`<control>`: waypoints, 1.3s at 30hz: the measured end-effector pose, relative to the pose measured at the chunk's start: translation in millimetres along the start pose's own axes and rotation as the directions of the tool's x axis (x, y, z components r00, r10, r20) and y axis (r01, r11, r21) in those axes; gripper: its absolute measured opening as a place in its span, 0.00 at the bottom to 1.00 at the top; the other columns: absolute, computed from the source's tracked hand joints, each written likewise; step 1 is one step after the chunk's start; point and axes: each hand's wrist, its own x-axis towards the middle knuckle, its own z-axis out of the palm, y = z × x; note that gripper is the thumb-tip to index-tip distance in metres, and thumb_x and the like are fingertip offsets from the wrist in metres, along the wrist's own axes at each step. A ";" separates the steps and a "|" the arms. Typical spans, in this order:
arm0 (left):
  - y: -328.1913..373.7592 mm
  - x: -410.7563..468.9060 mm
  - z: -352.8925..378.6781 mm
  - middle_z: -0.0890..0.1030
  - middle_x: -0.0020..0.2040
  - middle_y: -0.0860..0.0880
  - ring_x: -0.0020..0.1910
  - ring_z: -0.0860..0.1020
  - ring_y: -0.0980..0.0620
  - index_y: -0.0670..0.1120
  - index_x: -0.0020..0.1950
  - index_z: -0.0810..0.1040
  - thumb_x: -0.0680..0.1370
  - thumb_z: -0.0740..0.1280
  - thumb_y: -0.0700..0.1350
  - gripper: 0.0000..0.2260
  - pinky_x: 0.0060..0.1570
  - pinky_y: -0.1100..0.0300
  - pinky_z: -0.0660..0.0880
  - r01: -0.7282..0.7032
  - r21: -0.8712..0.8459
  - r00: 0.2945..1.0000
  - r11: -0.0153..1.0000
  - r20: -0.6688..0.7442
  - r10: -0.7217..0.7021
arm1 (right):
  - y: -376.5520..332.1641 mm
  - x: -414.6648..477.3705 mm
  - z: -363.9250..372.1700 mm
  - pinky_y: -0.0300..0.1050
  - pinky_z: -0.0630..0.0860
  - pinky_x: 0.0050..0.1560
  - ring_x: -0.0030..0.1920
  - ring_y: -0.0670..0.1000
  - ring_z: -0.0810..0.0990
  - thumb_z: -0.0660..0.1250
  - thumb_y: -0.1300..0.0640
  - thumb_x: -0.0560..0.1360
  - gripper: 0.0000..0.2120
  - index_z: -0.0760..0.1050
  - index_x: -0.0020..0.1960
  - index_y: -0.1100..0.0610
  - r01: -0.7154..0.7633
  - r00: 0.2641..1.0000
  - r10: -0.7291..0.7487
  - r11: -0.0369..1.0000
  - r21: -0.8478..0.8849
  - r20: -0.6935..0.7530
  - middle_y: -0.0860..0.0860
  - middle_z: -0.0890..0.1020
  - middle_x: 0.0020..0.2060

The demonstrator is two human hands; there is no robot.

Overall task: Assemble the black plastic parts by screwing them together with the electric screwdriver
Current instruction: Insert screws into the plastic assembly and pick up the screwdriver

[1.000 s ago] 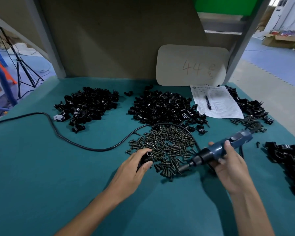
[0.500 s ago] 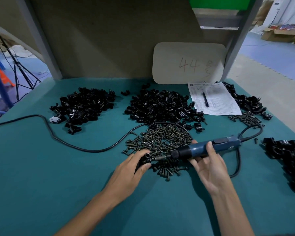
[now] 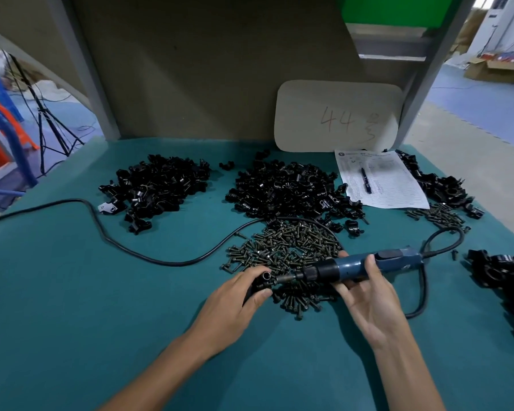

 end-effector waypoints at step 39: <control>1.1 -0.9 -0.5 0.75 0.59 0.61 0.54 0.73 0.60 0.64 0.70 0.64 0.84 0.55 0.61 0.15 0.55 0.56 0.74 -0.003 0.061 1.000 0.998 -0.009 0.004 | 0.6 -2.0 0.3 0.50 0.85 0.53 0.62 0.54 0.83 0.58 0.37 0.78 0.30 0.69 0.72 0.54 -0.043 0.994 0.052 0.994 -0.097 0.094 0.58 0.85 0.59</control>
